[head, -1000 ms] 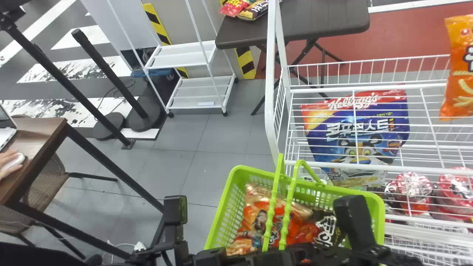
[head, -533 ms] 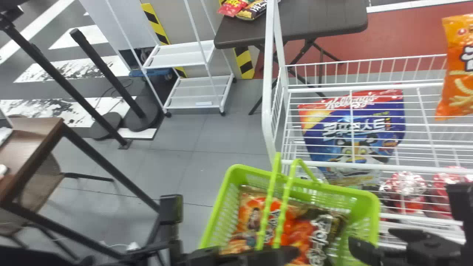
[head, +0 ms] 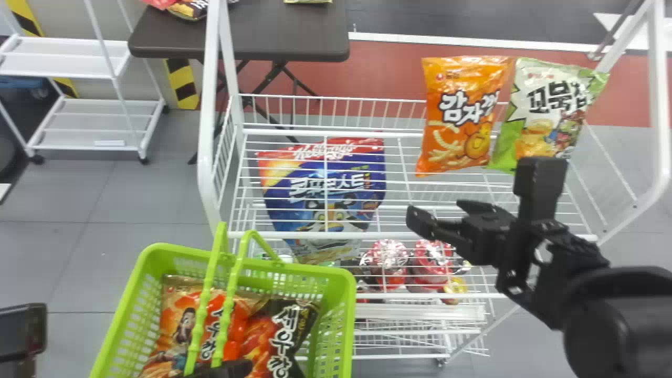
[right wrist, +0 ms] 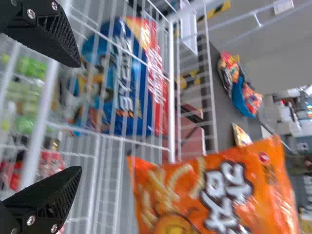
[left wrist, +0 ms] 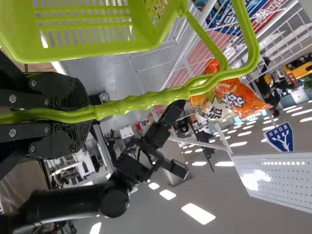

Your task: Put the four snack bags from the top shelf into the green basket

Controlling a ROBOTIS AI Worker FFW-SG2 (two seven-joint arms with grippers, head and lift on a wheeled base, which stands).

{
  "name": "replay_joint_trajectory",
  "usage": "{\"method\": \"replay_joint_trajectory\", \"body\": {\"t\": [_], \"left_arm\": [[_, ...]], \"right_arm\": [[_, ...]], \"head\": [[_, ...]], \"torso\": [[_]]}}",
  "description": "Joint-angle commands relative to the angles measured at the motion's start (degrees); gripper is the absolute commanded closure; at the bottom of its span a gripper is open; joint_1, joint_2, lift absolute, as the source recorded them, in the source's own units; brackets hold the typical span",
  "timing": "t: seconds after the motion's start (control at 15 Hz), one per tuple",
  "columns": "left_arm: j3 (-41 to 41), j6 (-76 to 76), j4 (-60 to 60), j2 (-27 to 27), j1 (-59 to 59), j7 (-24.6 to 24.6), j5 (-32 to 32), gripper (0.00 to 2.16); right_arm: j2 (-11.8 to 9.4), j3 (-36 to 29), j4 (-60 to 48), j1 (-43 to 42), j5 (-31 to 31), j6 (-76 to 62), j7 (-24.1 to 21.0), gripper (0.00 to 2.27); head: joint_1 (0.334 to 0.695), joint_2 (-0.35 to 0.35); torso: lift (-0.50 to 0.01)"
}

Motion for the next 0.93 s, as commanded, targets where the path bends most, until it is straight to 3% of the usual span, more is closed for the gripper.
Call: {"method": "replay_joint_trajectory", "body": {"t": [0.0, 0.47, 0.6, 0.8, 0.87], "left_arm": [[-0.1, 0.0, -0.1, 0.0, 0.1, 0.0, 0.0, 2.14], [-0.2, 0.0, 0.0, 0.0, 0.4, 0.1, 0.0, 2.14], [-0.2, 0.0, 0.2, 0.1, 0.4, 0.3, 0.0, 2.14], [-0.1, 0.0, 0.3, 0.1, 0.4, 0.3, -0.1, 2.14], [-0.1, 0.0, 0.5, 0.2, 0.4, 0.3, -0.1, 2.14]], "right_arm": [[0.2, -0.1, 7.6, -5.5, 3.1, -8.0, -0.6, 0.06], [0.3, 0.8, 26.9, -19.0, 7.4, -14.5, -4.6, 0.08], [0.3, 1.9, 31.0, -21.5, 8.2, -15.4, -6.4, 0.19], [0.5, 3.7, 35.8, -24.4, 11.6, -17.0, -6.8, 0.71], [0.7, 3.8, 36.4, -24.8, 11.9, -17.0, -6.8, 1.20]], "head": [[0.695, -0.137], [0.695, -0.190], [0.695, -0.198], [0.695, -0.204], [0.695, -0.201]], "torso": [[-0.001], [-0.001], [-0.001], [-0.001], [-0.001]]}}
